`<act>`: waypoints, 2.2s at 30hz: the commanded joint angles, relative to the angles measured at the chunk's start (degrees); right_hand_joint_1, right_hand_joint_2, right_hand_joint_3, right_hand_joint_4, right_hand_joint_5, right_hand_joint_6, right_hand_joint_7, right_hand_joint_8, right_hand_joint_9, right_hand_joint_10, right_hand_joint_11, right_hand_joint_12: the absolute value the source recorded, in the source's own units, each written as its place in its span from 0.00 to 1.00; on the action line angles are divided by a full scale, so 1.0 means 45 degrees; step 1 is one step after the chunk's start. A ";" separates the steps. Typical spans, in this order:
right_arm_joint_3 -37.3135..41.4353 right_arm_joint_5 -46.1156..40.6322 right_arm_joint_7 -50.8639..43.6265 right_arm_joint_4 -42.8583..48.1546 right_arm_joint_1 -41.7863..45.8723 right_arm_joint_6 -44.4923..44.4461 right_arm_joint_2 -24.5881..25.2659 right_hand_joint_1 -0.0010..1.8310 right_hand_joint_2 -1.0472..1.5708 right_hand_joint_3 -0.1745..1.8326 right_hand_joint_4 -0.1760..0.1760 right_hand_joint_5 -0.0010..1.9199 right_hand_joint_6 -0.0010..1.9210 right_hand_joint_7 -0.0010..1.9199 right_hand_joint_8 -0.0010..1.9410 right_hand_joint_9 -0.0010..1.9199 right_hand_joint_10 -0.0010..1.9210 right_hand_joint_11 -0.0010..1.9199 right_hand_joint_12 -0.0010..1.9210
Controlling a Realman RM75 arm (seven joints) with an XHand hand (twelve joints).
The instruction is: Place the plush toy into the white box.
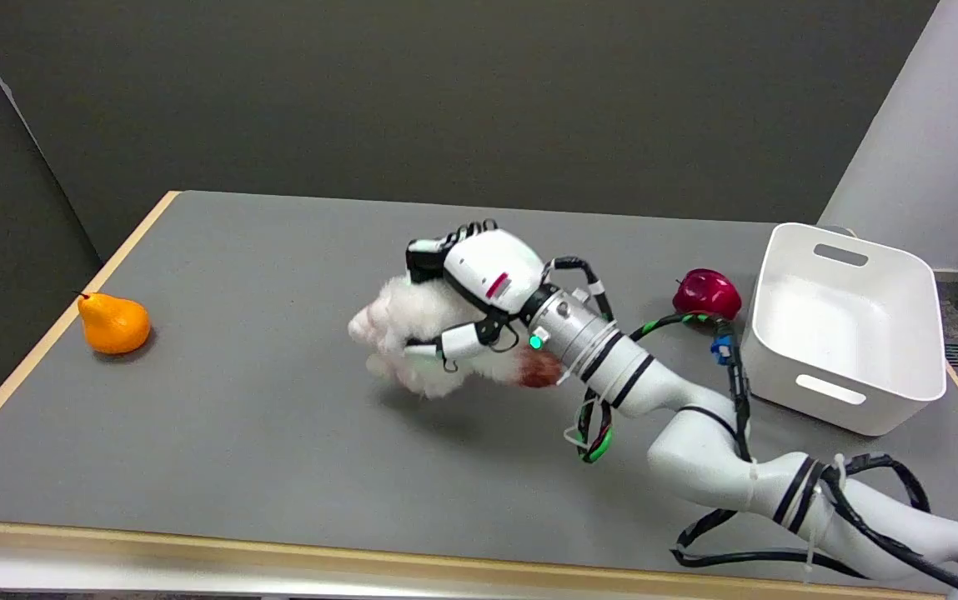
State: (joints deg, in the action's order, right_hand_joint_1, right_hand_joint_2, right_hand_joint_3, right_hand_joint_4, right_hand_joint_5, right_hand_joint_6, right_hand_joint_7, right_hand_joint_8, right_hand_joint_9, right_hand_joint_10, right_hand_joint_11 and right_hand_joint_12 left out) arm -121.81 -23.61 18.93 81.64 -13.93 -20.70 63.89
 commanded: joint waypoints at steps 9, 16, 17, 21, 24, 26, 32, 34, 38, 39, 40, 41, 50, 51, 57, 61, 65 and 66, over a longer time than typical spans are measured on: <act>0.5619 -0.0118 -0.4240 0.3084 0.1936 0.0027 -0.1932 0.66 0.80 0.28 0.00 0.32 0.76 0.47 0.72 0.43 0.68 0.40 1.00; 0.9589 -0.1477 -0.5731 0.2562 0.3557 -0.0024 -0.1870 0.66 0.80 0.29 0.00 0.32 0.76 0.48 0.71 0.43 0.68 0.40 0.99; 0.9865 -0.1668 -0.5847 0.2453 0.3692 -0.0026 -0.1909 0.66 0.80 0.29 0.00 0.32 0.76 0.48 0.71 0.43 0.68 0.40 0.99; 1.1306 -0.2932 -0.6246 0.1871 0.4817 -0.0272 -0.2277 0.66 0.80 0.30 0.00 0.32 0.76 0.48 0.71 0.43 0.68 0.40 0.99; 1.2342 -0.3619 -0.6288 0.1524 0.5770 -0.0910 -0.2376 0.66 0.80 0.30 0.00 0.32 0.76 0.48 0.71 0.43 0.68 0.40 0.99; 1.2929 -0.4004 -0.6353 0.1411 0.6516 -0.1471 -0.2329 0.66 0.79 0.30 0.00 0.32 0.76 0.48 0.71 0.43 0.68 0.40 0.99; 1.3980 -0.5068 -0.6397 0.1171 0.8451 -0.2955 -0.2110 0.66 0.79 0.30 0.00 0.32 0.76 0.48 0.71 0.43 0.68 0.40 0.99; 1.4061 -0.5297 -0.6397 0.1020 0.8870 -0.3335 -0.2110 0.66 0.79 0.31 0.00 0.32 0.76 0.48 0.71 0.43 0.68 0.40 0.99; 1.3984 -0.5598 -0.6368 0.0642 0.9260 -0.3734 -0.2110 0.66 0.79 0.31 0.00 0.33 0.76 0.48 0.71 0.43 0.68 0.40 0.99; 1.3890 -0.5604 -0.6307 0.0514 0.9286 -0.3737 -0.2124 0.66 0.79 0.31 0.00 0.33 0.76 0.48 0.71 0.43 0.68 0.40 0.99; 1.3765 -0.5604 -0.6276 0.0424 0.9290 -0.3737 -0.2142 0.66 0.79 0.31 0.00 0.33 0.76 0.48 0.71 0.43 0.68 0.41 0.99; 1.3508 -0.5604 -0.6273 0.0279 0.9246 -0.3737 -0.2189 0.66 0.79 0.31 0.00 0.33 0.76 0.48 0.70 0.43 0.68 0.41 0.99; 0.9397 -0.5448 -0.6134 0.0038 0.7974 -0.4394 -0.3052 0.66 0.74 0.42 0.10 0.35 0.78 0.50 0.70 0.42 0.74 0.39 0.98; 0.9031 -0.5444 -0.6038 0.0038 0.7819 -0.4471 -0.3146 0.66 0.74 0.43 0.12 0.35 0.78 0.50 0.71 0.42 0.73 0.39 0.97; 0.7619 -0.4741 -0.4087 -0.0405 0.6979 -0.5446 -0.3575 0.37 0.71 0.46 0.82 0.26 0.55 0.36 0.47 0.35 0.66 0.30 0.89; 0.7669 -0.4213 -0.1873 -0.1424 0.6778 -0.6963 -0.3601 0.24 0.65 0.52 0.72 0.15 0.28 0.23 0.23 0.19 0.50 0.18 0.82; 0.7695 -0.4269 -0.0832 -0.2428 0.6626 -0.7927 -0.3530 0.20 0.64 0.51 0.69 0.12 0.23 0.16 0.18 0.11 0.42 0.09 0.73; 0.7829 -0.4288 -0.0586 -0.2587 0.6626 -0.7943 -0.3515 0.19 0.64 0.50 0.67 0.11 0.22 0.13 0.16 0.08 0.39 0.06 0.70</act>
State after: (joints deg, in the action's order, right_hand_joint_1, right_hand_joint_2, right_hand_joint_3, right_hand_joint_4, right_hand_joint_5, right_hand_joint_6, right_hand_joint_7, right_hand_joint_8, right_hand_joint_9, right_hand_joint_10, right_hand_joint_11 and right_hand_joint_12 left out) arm -79.21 -45.62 -2.70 81.46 20.04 -41.32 50.58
